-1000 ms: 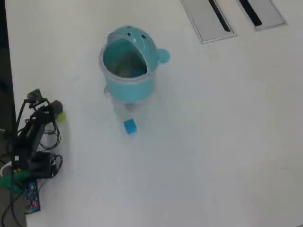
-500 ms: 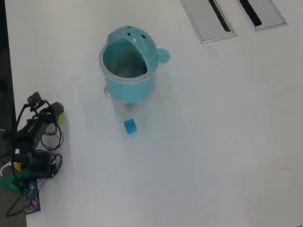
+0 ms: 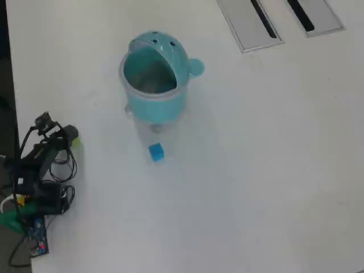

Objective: Grasp RGB lego blocks and put them in the bin one by one.

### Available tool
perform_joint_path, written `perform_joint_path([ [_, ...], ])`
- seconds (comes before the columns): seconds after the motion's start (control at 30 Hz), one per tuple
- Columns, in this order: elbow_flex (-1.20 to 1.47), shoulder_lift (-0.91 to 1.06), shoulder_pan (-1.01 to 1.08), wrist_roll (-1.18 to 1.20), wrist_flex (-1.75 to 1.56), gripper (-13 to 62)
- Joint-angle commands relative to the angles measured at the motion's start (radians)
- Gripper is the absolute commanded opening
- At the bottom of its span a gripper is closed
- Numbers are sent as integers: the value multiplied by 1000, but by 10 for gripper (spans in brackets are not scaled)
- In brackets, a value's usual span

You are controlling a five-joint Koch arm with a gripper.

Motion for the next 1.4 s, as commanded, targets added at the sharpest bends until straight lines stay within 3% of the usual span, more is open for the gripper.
perform_joint_path([
  [0.0,-29,31,3,6,-43,148],
  [0.17,-40,58,8,49,-43,101],
  [0.43,-37,107,17,60,-2,109],
  [0.57,-11,86,40,60,-44,210],
  [0.83,-8,-5,77,58,-152,271],
  [1.27,-44,-141,107,58,-193,265],
  [1.37,-52,-140,110,78,-184,159],
])
